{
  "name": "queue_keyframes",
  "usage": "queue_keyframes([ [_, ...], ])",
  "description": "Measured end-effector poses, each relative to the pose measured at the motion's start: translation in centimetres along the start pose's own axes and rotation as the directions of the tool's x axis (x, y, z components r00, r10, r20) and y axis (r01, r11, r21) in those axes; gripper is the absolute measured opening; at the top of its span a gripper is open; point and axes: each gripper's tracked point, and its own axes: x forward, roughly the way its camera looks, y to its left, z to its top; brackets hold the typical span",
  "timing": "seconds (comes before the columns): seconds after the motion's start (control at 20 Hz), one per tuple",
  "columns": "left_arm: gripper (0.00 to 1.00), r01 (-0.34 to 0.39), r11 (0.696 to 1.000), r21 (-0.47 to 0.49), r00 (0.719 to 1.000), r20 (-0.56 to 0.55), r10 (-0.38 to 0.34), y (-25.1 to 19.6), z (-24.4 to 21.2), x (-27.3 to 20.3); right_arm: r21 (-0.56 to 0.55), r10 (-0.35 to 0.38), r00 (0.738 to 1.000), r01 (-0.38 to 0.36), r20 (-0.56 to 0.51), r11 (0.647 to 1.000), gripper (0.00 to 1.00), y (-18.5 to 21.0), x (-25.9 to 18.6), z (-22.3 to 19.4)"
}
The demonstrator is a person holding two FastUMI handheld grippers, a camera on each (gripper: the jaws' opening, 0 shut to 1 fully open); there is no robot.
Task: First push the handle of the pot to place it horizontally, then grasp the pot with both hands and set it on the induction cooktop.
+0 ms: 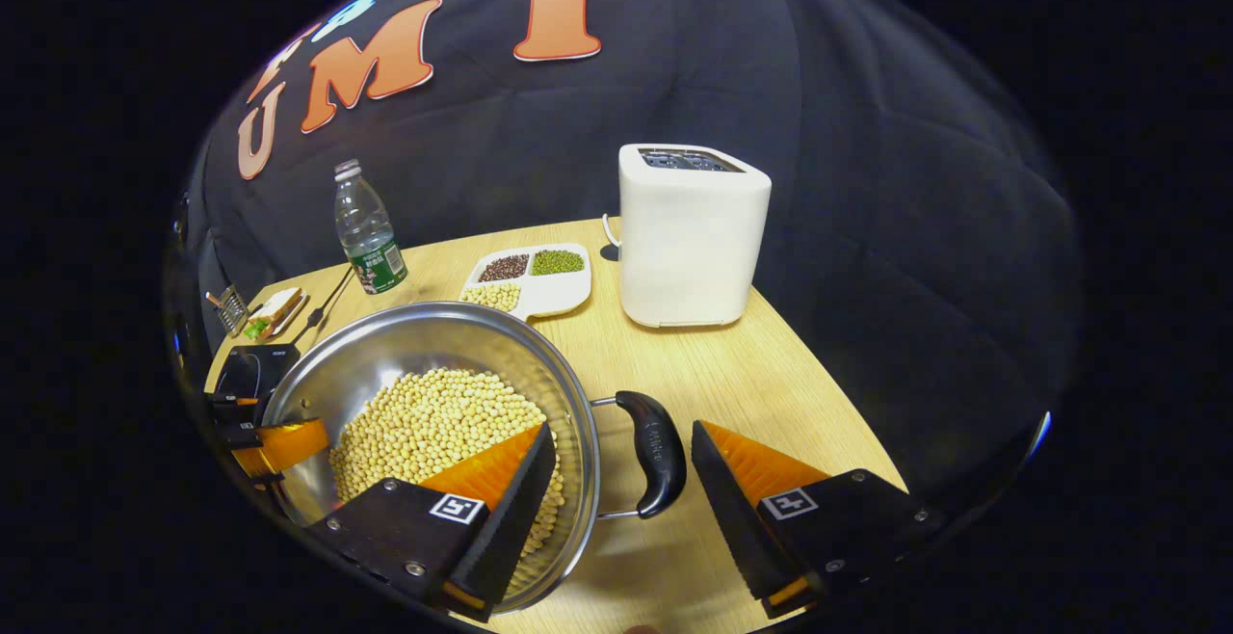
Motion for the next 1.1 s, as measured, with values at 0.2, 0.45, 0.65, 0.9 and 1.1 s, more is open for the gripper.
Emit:
queue_keyframes([
  [0.2, 0.97, 0.004, 1.0, 0.013, 1.0, -0.009, -0.004, 0.0, 0.1, 0.6, 0.024, 0.018, 0.998, -0.016, -0.06, 1.0, 0.89, 0.4, 1.3, -0.8],
  [0.45, 0.89, -0.036, 0.999, 0.037, 0.999, 0.032, 0.035, 1.1, 1.5, 1.2, 0.027, 0.008, 0.997, -0.005, -0.081, 1.0, 0.75, 0.1, 1.5, -1.1],
  [0.65, 0.82, -0.034, 0.999, 0.042, 0.999, 0.037, 0.032, 1.2, 2.0, 1.3, 0.034, 0.016, 0.996, -0.013, -0.086, 0.999, 0.7, 0.0, 1.5, -1.4],
  [0.9, 0.66, -0.032, 0.999, 0.021, 0.999, 0.009, 0.032, 1.1, 1.7, 1.3, 0.076, 0.027, 0.995, -0.019, -0.101, 0.997, 0.6, 0.2, 1.0, -1.5],
  [1.1, 0.66, -0.014, 1.0, -0.003, 1.0, 0.001, 0.014, 1.1, 1.7, -0.3, 0.103, 0.017, 0.994, -0.005, -0.111, 0.995, 0.55, 0.4, -0.9, -1.8],
])
